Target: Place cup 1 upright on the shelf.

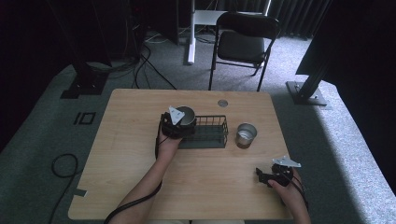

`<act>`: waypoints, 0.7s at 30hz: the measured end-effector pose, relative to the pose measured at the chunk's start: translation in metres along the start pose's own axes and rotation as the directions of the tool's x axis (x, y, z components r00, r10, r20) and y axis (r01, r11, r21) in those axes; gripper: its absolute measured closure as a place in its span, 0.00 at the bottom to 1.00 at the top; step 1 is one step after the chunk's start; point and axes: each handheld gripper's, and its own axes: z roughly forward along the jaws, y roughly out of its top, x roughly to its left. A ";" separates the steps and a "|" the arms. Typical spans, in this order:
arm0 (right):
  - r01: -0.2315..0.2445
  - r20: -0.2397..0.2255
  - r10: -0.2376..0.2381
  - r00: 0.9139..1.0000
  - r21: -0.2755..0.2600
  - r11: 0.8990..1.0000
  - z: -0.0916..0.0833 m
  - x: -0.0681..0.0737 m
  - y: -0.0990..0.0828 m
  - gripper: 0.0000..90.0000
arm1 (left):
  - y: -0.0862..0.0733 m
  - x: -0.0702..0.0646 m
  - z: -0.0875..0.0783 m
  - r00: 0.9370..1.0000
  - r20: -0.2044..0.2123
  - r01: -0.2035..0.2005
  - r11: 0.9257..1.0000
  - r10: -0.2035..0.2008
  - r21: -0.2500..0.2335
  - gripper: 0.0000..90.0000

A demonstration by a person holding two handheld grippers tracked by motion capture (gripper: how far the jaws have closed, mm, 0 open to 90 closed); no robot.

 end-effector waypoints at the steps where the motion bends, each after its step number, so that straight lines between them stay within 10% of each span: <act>1: 0.000 0.000 0.000 1.000 0.000 1.000 0.000 0.000 0.000 0.14 | -0.001 -0.001 0.001 1.000 0.000 -0.005 1.000 0.005 0.004 0.15; 21: 0.000 0.000 0.000 1.000 0.000 1.000 0.000 0.000 0.000 0.14 | 0.004 0.005 0.002 0.999 0.016 0.046 0.998 -0.047 0.051 0.13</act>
